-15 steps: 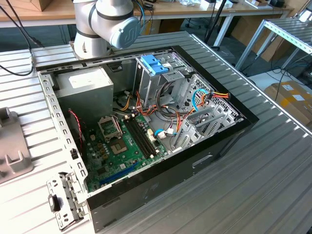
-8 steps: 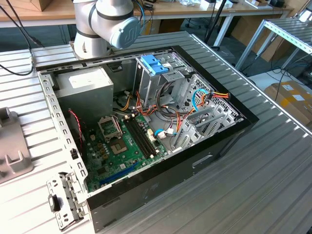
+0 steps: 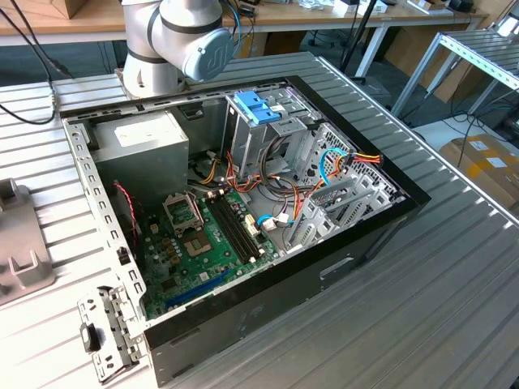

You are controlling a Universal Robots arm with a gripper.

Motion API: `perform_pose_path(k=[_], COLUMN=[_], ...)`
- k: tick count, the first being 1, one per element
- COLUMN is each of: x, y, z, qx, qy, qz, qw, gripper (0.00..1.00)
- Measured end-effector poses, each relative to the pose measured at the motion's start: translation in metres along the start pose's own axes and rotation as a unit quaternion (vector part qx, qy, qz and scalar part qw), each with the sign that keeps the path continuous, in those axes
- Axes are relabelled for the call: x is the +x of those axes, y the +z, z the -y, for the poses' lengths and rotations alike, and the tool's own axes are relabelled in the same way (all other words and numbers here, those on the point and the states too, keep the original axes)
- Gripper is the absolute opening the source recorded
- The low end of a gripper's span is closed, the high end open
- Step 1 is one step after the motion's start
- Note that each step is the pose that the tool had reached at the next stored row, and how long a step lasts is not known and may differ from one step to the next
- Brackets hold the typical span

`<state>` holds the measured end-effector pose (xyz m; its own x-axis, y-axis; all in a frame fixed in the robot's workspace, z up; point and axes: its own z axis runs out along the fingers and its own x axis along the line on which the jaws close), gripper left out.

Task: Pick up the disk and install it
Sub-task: 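Pick up the disk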

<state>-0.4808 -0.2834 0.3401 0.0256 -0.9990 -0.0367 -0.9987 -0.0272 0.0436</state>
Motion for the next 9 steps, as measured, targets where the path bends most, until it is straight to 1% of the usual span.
perform_pose_path(k=[9], x=[-0.0002], y=[-0.0049], z=[-0.0002], qx=[0.0000], qy=[0.000], qz=[0.0000], qw=[1.00000], gripper=[0.37])
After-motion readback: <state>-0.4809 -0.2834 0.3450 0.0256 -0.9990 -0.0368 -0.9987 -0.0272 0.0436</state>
